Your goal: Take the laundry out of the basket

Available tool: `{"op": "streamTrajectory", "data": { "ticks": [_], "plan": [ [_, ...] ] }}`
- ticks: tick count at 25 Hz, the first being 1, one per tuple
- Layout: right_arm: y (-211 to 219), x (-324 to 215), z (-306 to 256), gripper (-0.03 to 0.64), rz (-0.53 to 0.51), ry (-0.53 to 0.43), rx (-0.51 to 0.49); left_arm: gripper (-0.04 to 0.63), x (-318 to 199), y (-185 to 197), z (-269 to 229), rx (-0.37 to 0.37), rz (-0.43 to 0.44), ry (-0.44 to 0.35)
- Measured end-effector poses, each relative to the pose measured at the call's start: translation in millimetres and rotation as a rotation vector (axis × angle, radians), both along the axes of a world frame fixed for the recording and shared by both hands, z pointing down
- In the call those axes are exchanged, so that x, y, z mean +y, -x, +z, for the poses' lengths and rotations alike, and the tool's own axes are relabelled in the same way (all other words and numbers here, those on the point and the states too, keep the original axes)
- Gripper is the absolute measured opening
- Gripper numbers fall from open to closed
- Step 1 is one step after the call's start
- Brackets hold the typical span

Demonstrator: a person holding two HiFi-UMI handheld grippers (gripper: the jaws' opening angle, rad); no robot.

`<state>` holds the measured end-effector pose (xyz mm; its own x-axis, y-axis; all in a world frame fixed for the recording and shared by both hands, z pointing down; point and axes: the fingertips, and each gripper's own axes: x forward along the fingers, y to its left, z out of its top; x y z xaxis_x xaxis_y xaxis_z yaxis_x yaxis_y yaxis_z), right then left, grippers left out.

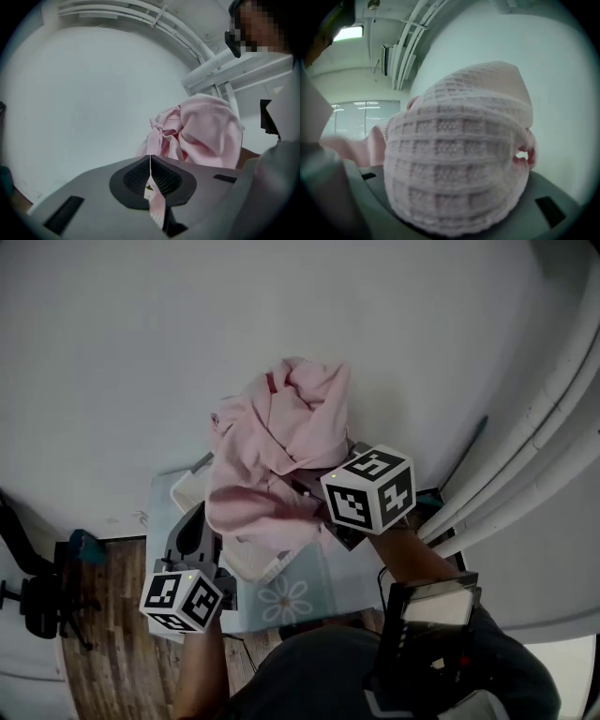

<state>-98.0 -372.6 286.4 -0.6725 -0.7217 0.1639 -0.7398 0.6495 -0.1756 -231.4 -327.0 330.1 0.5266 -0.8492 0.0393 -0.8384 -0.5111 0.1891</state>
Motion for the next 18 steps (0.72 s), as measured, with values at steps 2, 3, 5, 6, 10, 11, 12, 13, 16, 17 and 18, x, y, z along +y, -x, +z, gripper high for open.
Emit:
{"op": "streamTrajectory", "data": {
  "ticks": [2,3,5,6,10,11,12,13,16,17,18],
  "plan": [
    [-24.1,10.9,-11.1,0.233,0.047,-0.025,-0.001,0.012,1.9,-22.6,-7.6,-0.001,0.052,-0.013],
    [-37.7,16.7,-15.5,0.233,0.068,-0.036,-0.005,0.012,3.5,-35.6,-10.0,-0.003,0.075,-0.018],
    [-76.2,30.0,-22.1,0.233,0.106,-0.053,-0.024,0.012,8.8,-72.1,-12.3,-0.011,0.113,-0.026],
    [-102.9,38.3,-24.8,0.233,0.129,-0.062,-0.036,0.012,12.7,-97.2,-13.1,-0.017,0.133,-0.031],
    [-193.2,74.8,-38.5,0.233,0.271,-0.106,-0.04,0.012,25.5,-178.9,-24.5,-0.034,0.251,-0.059],
    [-197.6,79.9,-41.7,0.233,0.298,-0.115,-0.033,0.012,25.6,-181.9,-27.4,-0.033,0.272,-0.064],
    [-197.0,83.2,-44.7,0.233,0.321,-0.122,-0.025,0.012,24.5,-180.6,-29.7,-0.029,0.29,-0.066],
    [-194.9,85.7,-47.7,0.233,0.343,-0.127,-0.017,0.012,22.8,-177.9,-31.5,-0.025,0.307,-0.067],
    [-193.8,91.6,-53.5,0.233,0.398,-0.137,0.0,0.012,20.4,-175.4,-33.8,-0.024,0.348,-0.065],
    [-194.6,91.4,-53.4,0.233,0.401,-0.139,0.0,0.012,20.8,-174.7,-33.9,-0.031,0.343,-0.063],
    [-195.0,89.9,-52.5,0.233,0.393,-0.142,-0.004,0.012,21.2,-172.8,-33.6,-0.037,0.326,-0.063]
  ]
}}
